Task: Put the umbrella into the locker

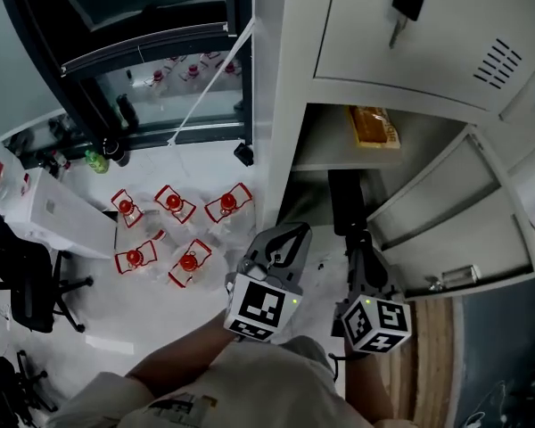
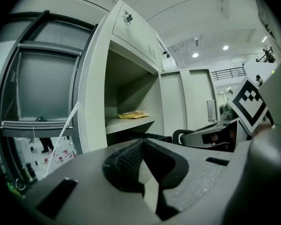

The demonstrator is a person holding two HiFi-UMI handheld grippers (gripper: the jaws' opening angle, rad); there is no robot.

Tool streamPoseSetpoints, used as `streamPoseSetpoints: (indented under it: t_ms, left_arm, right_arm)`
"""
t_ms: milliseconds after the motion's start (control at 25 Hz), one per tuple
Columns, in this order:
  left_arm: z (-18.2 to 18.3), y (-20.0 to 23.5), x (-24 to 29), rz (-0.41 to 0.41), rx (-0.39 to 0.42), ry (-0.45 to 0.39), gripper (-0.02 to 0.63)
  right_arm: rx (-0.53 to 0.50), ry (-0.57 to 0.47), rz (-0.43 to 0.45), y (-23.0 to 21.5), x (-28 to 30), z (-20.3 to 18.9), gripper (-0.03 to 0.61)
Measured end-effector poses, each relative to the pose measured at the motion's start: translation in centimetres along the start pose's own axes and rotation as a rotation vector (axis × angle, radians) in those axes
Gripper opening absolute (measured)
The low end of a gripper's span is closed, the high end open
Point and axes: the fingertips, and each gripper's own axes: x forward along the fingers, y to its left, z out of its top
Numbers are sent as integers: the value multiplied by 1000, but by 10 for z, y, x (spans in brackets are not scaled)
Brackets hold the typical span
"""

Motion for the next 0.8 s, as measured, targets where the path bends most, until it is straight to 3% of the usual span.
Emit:
streamPoseSetpoints:
  t_ms: [320,800]
  left_arm:
    - [-1,-1,18,-23,-13,3,8]
    - [-4,1,46,37,-39,27,8]
  right_arm:
    - [-18,15,-14,-10,22,3,14]
    - [-37,56,39,-27,61,3,14]
